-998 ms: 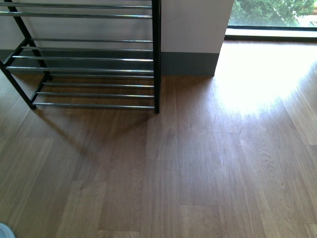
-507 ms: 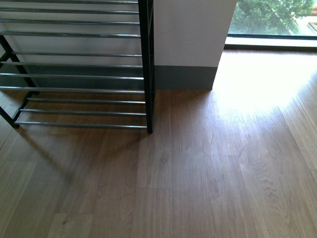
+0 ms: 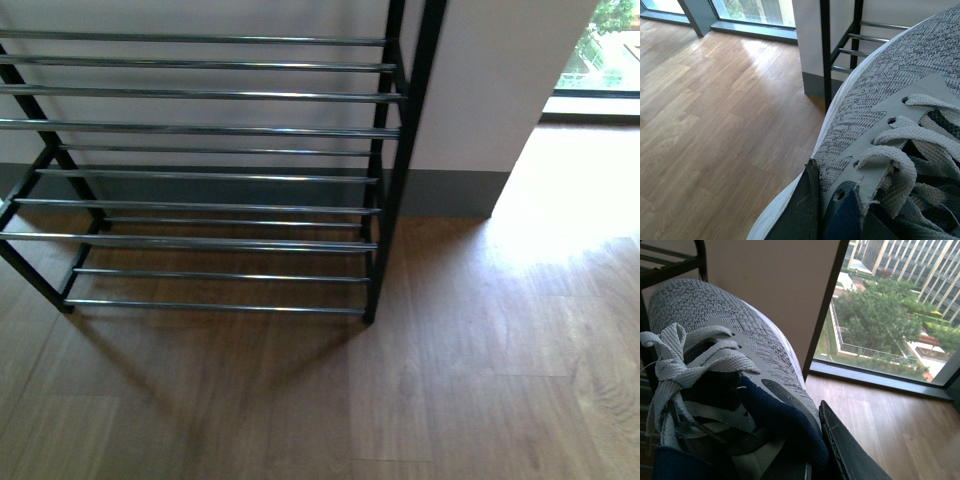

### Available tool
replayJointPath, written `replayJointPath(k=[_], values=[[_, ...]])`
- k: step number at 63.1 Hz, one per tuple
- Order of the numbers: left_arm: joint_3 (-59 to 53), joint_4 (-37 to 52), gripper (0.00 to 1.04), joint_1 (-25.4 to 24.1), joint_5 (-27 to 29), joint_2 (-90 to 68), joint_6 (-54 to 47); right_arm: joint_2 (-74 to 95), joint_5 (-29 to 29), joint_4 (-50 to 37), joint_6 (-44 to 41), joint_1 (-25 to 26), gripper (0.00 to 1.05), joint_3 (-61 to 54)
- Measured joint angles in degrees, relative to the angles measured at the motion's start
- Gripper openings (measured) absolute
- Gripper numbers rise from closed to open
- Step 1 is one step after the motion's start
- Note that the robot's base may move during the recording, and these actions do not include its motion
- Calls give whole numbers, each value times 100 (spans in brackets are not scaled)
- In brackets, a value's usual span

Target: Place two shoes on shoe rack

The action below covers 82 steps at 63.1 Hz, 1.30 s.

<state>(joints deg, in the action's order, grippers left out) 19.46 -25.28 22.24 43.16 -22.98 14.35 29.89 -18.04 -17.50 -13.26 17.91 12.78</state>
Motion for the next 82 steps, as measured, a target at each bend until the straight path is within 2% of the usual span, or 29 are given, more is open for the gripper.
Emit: replayJointPath(k=[82], values=[[0,0,1,0,33,2,11,0,2,0,13,-11,1,0]])
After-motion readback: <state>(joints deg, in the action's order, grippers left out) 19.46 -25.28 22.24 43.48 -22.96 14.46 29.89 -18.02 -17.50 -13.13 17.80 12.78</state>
